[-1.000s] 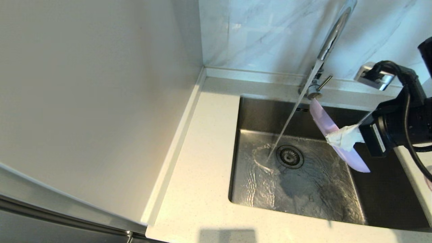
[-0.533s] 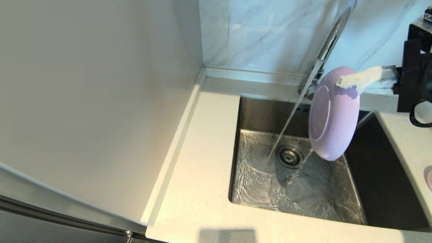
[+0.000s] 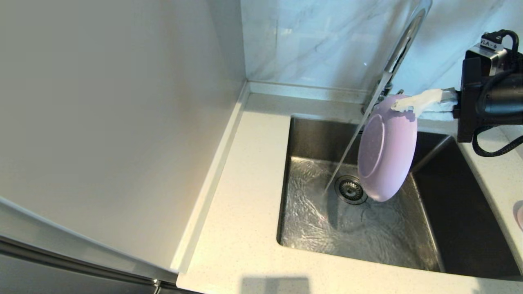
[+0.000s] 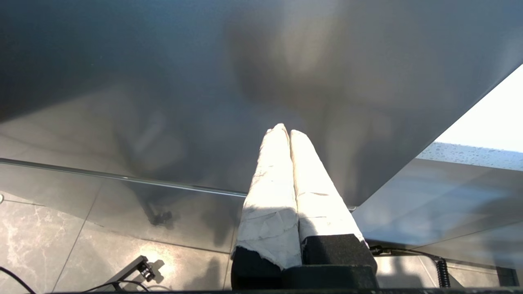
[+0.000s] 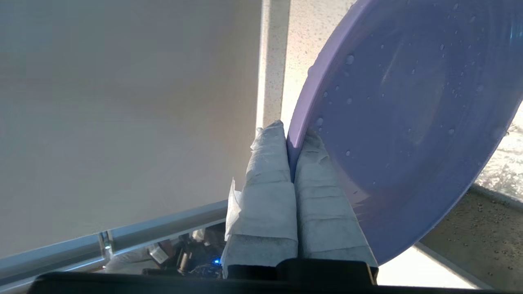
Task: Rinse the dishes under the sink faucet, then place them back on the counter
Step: Rinse the plate
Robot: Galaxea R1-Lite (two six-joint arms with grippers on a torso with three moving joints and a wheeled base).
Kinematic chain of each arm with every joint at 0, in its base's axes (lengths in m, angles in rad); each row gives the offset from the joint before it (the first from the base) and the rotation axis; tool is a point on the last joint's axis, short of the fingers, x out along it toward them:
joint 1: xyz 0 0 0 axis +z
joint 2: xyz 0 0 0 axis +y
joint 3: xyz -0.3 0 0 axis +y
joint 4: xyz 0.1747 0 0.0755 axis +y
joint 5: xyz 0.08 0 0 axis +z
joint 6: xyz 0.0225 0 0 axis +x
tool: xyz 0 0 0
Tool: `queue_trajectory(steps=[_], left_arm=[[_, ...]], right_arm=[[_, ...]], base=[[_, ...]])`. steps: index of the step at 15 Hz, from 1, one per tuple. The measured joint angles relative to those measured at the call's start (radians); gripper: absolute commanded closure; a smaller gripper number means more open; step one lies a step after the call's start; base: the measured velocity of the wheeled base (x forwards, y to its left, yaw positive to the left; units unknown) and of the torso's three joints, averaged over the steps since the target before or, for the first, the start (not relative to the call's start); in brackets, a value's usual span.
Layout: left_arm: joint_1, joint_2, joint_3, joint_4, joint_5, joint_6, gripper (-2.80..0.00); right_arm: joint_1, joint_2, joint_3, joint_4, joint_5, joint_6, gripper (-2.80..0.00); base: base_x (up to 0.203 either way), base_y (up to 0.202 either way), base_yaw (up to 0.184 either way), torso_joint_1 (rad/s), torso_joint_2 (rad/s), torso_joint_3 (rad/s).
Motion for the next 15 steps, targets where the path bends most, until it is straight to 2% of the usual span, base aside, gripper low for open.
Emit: queue_trajectory(steps=[3, 13, 15], left_arm=[[0.000, 0.000, 0.000, 0.000, 0.000, 0.000, 0.00], [0.000, 0.000, 0.000, 0.000, 0.000, 0.000, 0.00], [0.000, 0.000, 0.000, 0.000, 0.000, 0.000, 0.00]], right_arm=[[0.001, 0.043, 0.000, -0.001, -0.001, -0.036, 0.00], [0.001, 0.149, -0.047, -0.002, -0.006, -0.045, 0.00], [-0.001, 0.158, -0.053, -0.002, -0.037, -0.045, 0.00]], base=[[0.000, 0.000, 0.000, 0.000, 0.00, 0.000], [0.000, 0.000, 0.000, 0.000, 0.00, 0.000], [0.000, 0.000, 0.000, 0.000, 0.00, 0.000]])
